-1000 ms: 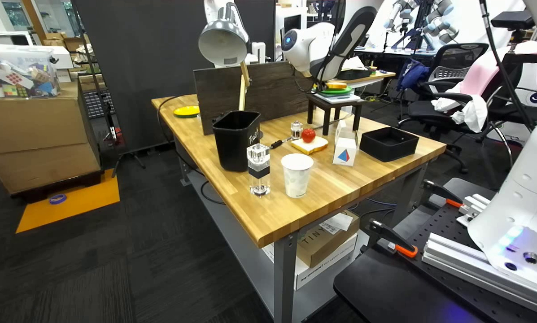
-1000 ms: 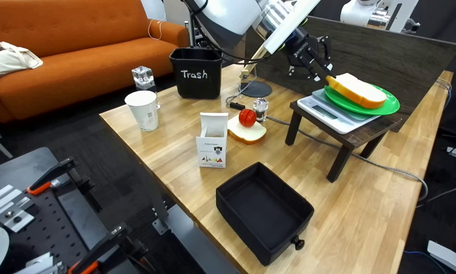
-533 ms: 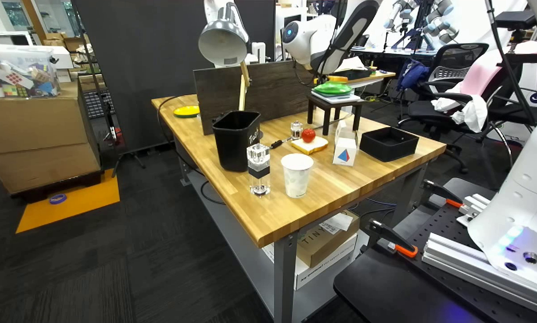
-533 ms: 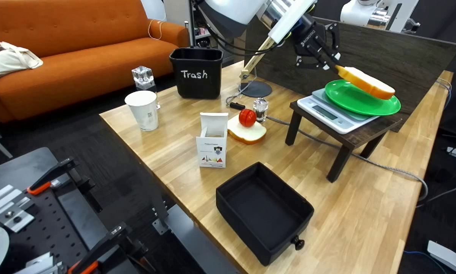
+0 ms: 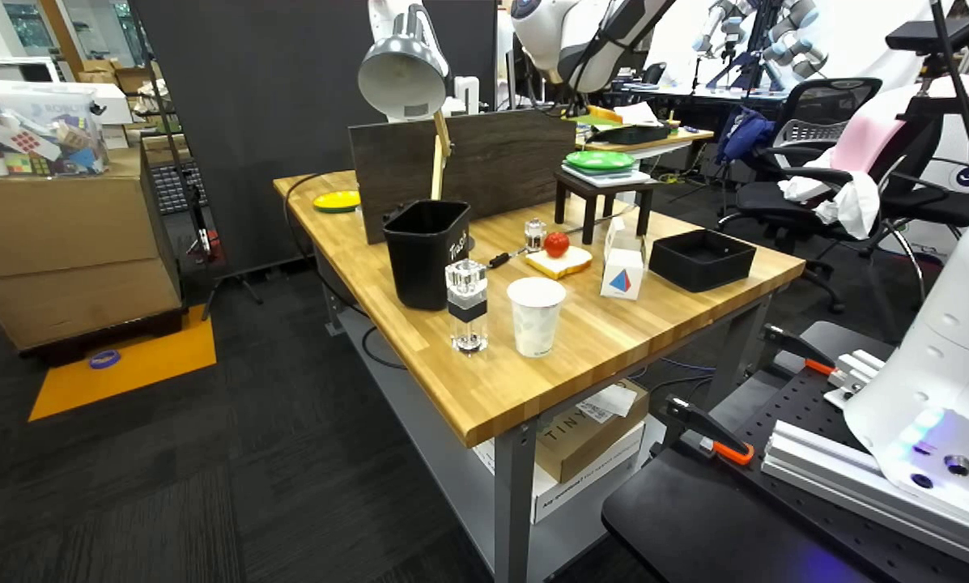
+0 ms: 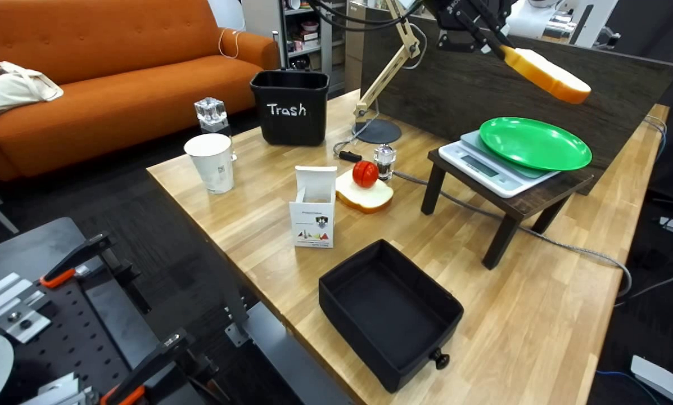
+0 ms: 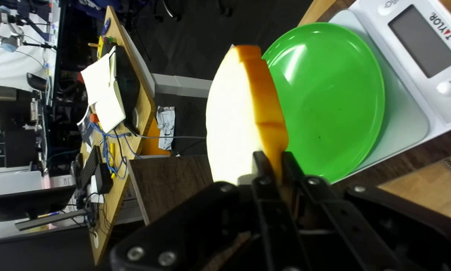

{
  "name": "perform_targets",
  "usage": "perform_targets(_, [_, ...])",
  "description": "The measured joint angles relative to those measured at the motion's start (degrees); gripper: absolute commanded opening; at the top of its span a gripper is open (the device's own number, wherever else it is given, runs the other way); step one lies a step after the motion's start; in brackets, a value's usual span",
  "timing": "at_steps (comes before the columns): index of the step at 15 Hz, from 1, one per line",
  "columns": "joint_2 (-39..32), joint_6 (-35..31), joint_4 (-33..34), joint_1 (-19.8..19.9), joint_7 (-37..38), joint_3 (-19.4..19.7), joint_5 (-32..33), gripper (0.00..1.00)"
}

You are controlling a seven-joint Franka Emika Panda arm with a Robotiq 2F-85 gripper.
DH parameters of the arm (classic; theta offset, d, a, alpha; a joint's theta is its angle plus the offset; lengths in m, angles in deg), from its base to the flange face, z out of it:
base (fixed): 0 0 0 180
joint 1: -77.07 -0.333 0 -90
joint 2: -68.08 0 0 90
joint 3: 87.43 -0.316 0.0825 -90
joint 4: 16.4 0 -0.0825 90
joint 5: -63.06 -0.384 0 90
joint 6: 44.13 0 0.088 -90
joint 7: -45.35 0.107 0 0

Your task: Get the bread from the green plate and put it on top of the tomato

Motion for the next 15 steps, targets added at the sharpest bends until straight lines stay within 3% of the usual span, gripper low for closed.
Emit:
perform_targets(5, [9.59, -1.93, -9.51, 0.60, -1.76, -0.71, -8.00, 0.03])
perform_targets(8, [15.57, -1.94, -14.39, 0.84, -2.19, -0.63, -9.64, 0.03])
perform_targets(15, [21.46, -1.62, -18.60, -0.62, -2.27, -2.75, -15.48, 0.03])
